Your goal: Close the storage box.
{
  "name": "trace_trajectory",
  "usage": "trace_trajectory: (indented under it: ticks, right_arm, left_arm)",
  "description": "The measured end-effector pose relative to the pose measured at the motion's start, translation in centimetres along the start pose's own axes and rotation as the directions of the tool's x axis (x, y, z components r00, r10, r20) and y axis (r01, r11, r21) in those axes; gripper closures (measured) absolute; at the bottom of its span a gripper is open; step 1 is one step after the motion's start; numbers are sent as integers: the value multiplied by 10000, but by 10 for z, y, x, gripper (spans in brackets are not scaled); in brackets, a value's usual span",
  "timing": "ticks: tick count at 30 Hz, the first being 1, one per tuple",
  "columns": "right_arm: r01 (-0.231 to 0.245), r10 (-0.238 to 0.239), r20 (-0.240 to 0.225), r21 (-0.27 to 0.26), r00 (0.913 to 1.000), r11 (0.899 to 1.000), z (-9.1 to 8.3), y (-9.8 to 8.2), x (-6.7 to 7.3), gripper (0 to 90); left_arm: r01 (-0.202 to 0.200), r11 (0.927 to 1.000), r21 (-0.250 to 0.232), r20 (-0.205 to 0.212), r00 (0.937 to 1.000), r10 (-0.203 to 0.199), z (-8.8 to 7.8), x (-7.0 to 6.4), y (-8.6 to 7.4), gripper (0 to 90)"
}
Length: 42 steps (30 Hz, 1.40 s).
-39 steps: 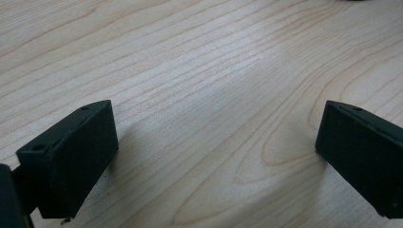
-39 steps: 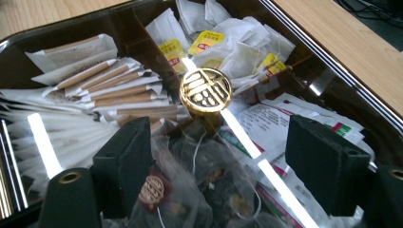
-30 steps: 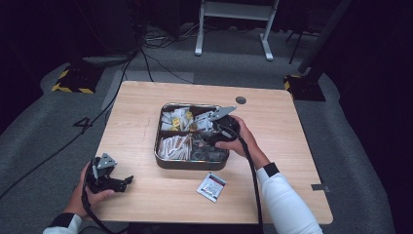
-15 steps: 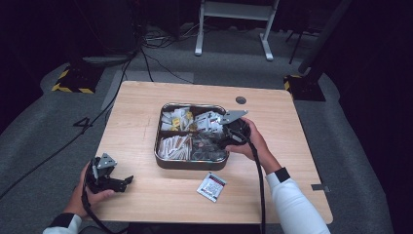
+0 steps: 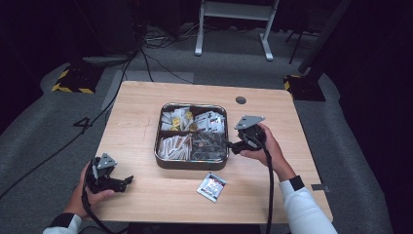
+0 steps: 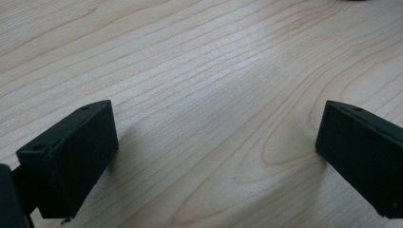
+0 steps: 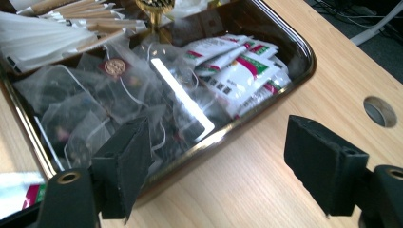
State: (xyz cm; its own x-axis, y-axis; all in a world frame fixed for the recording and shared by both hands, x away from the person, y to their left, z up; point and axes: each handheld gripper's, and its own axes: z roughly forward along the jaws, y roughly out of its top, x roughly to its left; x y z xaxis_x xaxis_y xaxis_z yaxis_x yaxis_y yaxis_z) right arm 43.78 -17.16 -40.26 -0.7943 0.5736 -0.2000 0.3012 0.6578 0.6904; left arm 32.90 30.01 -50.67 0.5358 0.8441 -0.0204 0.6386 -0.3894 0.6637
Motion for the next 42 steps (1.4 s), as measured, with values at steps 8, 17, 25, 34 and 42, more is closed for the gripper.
trace_trajectory:
  ticks: [8,17,25,34,42]
  right_arm:
    - [241,-246,257,218,9994,9995,-11,-17,3,246]
    - [247,-264,387,420,9989,9988,-14,-38,5,244]
    - [128,-151,429,527,9990,9985,-19,-55,5,238]
    - [-49,13,399,901,9992,9959,-19,-78,4,243]
    - [-286,247,384,1029,9990,9943,-18,-96,2,246]
  left_arm:
    - [0,10000,0,0,10000,0,0,0,0,5]
    - [4,10000,1,-2,10000,-4,0,0,0,5]
    - [27,10000,11,9,10000,-27,0,0,0,5]
    - [35,10000,9,9,10000,-35,0,0,0,5]
    - [35,10000,14,-10,10000,-35,0,0,0,5]
